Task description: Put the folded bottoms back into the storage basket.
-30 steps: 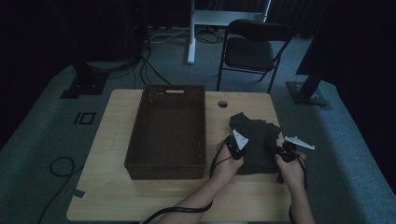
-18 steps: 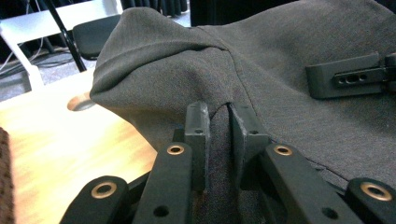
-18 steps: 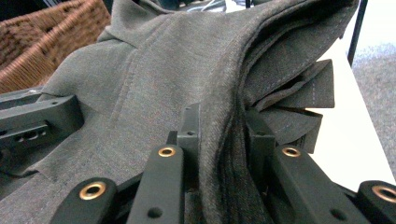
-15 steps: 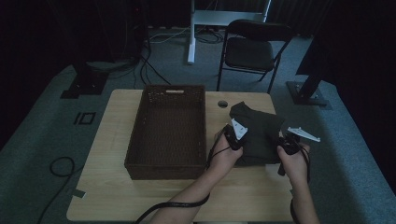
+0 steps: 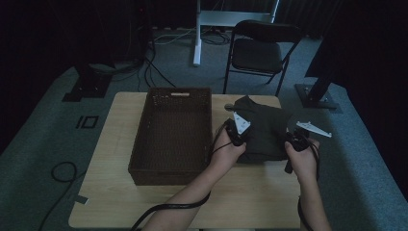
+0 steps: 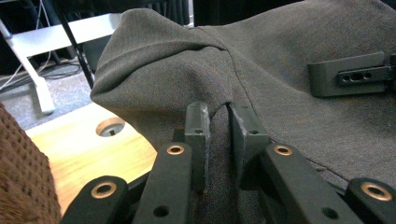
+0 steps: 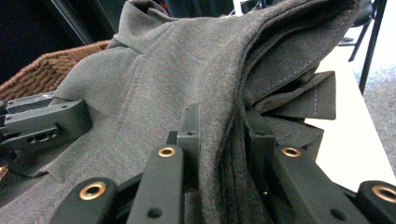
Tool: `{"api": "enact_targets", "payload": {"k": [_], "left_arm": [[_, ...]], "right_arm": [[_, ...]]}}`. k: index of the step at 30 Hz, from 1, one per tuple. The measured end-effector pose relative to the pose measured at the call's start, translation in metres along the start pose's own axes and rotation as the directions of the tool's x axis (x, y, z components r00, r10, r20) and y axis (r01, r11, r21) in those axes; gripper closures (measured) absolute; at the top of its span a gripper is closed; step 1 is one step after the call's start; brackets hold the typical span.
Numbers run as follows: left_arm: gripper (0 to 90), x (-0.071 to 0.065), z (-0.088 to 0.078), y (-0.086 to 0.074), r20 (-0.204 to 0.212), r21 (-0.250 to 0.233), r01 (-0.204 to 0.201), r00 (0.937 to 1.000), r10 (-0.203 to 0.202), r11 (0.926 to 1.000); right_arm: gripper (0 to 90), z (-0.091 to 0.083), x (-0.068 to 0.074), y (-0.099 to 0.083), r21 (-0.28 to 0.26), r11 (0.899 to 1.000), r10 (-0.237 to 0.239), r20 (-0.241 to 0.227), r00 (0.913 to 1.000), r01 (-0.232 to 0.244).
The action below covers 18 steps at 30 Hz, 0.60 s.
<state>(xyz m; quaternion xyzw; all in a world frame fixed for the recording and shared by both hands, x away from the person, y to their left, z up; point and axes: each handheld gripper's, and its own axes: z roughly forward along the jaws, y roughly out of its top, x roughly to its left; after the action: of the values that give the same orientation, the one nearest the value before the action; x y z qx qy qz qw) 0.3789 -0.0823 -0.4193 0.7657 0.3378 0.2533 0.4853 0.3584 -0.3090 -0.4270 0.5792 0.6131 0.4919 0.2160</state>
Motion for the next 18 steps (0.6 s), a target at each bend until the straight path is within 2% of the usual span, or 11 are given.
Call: {"api": "enact_targets", "payload": {"k": [4, 18], "left_arm": [[79.3, 0.005, -0.006, 0.007, 0.003, -0.018, 0.018, 0.9998, -0.018, 0.9997], [79.2, 0.023, -0.028, 0.029, -0.005, -0.045, 0.027, 0.9996, -0.027, 0.9986]], "right_arm": [[73.4, -0.003, 0.007, 0.011, -0.012, 1.0, -0.014, -0.003, 0.9999, 0.014], [73.4, -0.009, 0.03, 0.039, -0.044, 0.999, -0.023, -0.041, 0.9989, 0.022]]}}
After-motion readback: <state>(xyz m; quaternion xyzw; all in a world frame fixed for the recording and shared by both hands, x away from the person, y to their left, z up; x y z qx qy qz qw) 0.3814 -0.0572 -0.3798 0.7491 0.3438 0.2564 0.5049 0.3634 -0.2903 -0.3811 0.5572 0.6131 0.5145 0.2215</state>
